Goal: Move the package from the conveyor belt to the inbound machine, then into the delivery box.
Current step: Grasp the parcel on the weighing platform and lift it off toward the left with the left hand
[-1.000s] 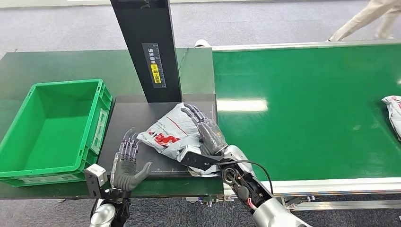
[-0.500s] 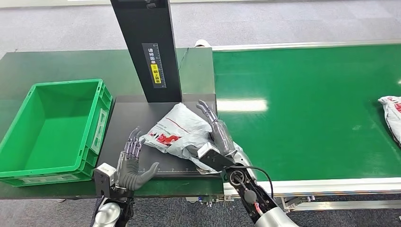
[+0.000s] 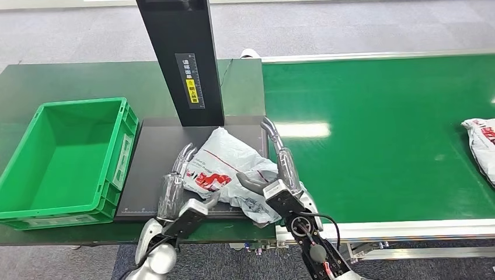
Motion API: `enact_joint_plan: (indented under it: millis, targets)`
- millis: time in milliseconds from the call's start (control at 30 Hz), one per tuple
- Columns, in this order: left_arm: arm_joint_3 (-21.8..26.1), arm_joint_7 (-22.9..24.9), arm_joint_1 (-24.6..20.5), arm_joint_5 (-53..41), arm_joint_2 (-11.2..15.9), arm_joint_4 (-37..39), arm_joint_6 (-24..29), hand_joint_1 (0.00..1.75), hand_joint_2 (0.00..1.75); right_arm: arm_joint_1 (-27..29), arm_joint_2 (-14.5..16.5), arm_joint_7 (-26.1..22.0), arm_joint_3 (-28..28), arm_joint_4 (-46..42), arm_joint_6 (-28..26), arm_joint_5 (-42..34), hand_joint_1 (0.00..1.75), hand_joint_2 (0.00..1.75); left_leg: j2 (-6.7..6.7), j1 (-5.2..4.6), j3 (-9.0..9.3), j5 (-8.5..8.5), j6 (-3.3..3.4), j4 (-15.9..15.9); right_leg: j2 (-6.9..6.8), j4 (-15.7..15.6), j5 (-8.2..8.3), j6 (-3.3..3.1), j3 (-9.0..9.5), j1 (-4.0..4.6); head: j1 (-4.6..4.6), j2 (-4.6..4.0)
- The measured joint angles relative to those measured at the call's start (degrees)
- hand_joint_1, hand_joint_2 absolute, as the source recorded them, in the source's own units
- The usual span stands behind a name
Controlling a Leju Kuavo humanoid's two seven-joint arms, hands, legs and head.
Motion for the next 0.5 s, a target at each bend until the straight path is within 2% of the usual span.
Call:
enact_joint_plan:
  millis: [100, 167, 367, 467, 500]
  targets:
    - [-2.1, 4.2, -1.5, -6.7, 0.1, 1.9, 1.6, 0.0, 1.75, 0.5, -0.1, 0.0, 0.0, -0.9, 0.6, 0.0, 0.0, 1.75, 0.0, 0.0, 0.0, 0.0, 0.0, 0.0, 0.0, 0.0, 0.0, 0.0, 0.01, 0.0, 0.01, 0.0]
    - [-3.2, 6.2, -2.5, -9.3, 0.1, 3.4, 0.4, 0.0, 1.75, 0.8, -0.2, 0.0, -0.1, -1.2, 1.1, 0.0, 0.0, 1.75, 0.0, 0.0, 0.0, 0.0, 0.0, 0.0, 0.0, 0.0, 0.0, 0.0, 0.02, 0.0, 0.01, 0.0]
    - [-5.0, 10.5, -5.0, -12.5, 0.1, 9.5, -9.3, 0.0, 1.75, 1.2, -0.2, 0.0, -0.9, -1.5, 2.3, 0.4, 0.0, 1.75, 0.0, 0.0, 0.0, 0.0, 0.0, 0.0, 0.0, 0.0, 0.0, 0.0, 0.02, 0.0, 0.0, 0.0]
    - [-5.2, 10.8, -6.1, -12.8, -0.1, 12.5, -11.1, 0.0, 1.75, 1.2, -0.2, 0.0, -1.3, -1.5, 2.5, 0.9, 0.0, 1.75, -0.01, 0.0, 0.0, 0.0, 0.0, 0.0, 0.0, 0.0, 0.0, 0.0, 0.02, 0.0, -0.01, 0.0]
    - [-5.2, 10.7, -6.5, -12.6, -0.2, 13.3, -11.2, 0.36, 1.75, 1.2, -0.2, 0.0, -1.4, -1.5, 2.5, 1.0, 0.0, 1.75, -0.01, 0.0, 0.0, 0.0, 0.0, 0.0, 0.0, 0.0, 0.0, 0.0, 0.02, 0.0, -0.01, 0.0]
